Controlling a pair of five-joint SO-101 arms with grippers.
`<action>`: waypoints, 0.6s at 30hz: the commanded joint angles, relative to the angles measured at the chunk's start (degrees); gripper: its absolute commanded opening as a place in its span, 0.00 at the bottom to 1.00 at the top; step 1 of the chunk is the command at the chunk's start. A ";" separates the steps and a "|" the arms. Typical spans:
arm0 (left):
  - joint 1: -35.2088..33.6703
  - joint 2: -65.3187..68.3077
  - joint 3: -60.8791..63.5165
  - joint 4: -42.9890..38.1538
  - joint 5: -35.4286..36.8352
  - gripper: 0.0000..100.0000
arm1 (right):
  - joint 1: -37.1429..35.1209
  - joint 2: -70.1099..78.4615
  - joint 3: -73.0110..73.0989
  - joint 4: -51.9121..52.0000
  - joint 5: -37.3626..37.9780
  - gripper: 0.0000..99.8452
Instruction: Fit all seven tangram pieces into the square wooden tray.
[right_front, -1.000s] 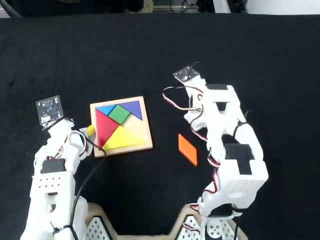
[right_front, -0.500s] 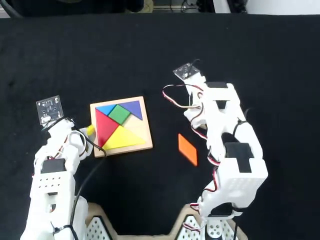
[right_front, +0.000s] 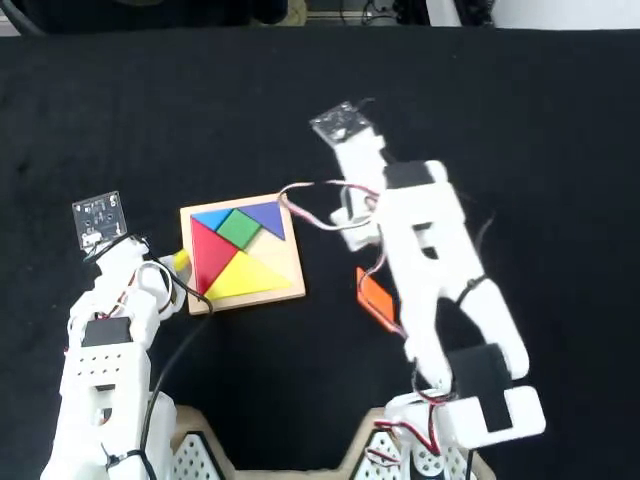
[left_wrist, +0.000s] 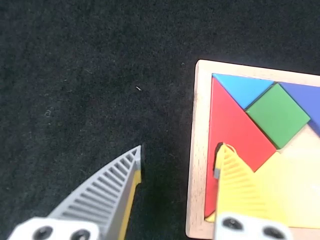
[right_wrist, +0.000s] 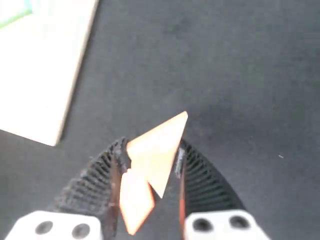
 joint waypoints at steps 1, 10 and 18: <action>0.40 -0.97 -0.22 -1.14 -0.09 0.25 | -4.92 -2.59 0.13 0.70 -5.01 0.05; -3.82 -0.97 -0.48 -0.79 2.90 0.24 | -11.78 -2.15 -1.10 -0.79 -12.84 0.05; -10.51 -0.97 -1.01 4.40 3.60 0.24 | -16.79 5.58 -1.54 -8.35 -22.15 0.05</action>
